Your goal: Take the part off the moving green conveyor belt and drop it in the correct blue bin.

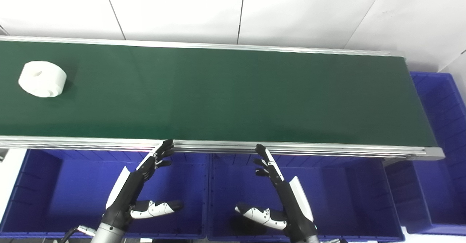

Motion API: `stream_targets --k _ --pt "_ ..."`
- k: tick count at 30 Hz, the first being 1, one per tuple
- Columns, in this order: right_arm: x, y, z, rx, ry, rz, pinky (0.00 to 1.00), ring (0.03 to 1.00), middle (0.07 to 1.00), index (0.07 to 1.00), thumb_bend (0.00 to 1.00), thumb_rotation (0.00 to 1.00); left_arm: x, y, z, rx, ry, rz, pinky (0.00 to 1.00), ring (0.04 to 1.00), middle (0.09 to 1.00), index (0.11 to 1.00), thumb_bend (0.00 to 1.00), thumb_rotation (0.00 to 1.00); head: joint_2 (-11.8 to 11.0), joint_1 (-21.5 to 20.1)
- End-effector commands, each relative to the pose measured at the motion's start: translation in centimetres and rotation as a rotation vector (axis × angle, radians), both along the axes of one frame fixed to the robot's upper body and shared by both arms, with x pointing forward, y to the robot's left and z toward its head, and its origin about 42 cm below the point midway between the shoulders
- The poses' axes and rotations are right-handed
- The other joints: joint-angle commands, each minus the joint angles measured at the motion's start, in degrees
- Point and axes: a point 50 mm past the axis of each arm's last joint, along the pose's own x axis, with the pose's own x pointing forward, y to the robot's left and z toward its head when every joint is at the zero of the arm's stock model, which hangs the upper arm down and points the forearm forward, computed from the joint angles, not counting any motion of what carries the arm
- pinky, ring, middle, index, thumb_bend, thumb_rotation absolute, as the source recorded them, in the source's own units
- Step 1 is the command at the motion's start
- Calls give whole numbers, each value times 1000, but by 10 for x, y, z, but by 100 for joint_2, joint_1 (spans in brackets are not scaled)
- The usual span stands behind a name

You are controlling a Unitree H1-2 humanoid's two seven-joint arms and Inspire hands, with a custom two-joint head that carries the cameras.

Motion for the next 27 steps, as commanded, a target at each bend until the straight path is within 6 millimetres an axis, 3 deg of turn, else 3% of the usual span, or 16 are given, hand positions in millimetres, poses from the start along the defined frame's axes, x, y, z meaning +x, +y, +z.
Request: stream_targets --k 1,7,13,17,22,27 --pt "0 3 8 43 -66 -5 786 884 962 989 727 560 1 1 5 -23 -24 -1 825 900 930 924 810 448 -5 5" --pt "0 2 8 43 -57 -10 782 883 960 987 735 566 1 0 4 -23 -23 8 819 896 928 923 806 443 -91 153" --pt "-6 -10 0 37 -58 0 804 894 967 995 724 591 -6 -9 -4 40 -29 -3 806 877 918 923 810 483 -695 1643" --pt "-10 -21 -5 44 -57 -2 833 909 974 1000 702 570 -12 -18 -10 88 -65 20 689 792 871 888 848 504 -1127 2241" --pt "-10 -24 -11 27 -53 -6 848 913 971 1000 698 583 -15 -22 -14 90 -72 26 708 812 870 866 898 474 -1306 2373" --pt "-10 -22 -13 28 -50 -5 876 920 966 1000 673 552 -15 -22 -15 102 -98 39 664 773 840 841 927 466 -1452 2326"
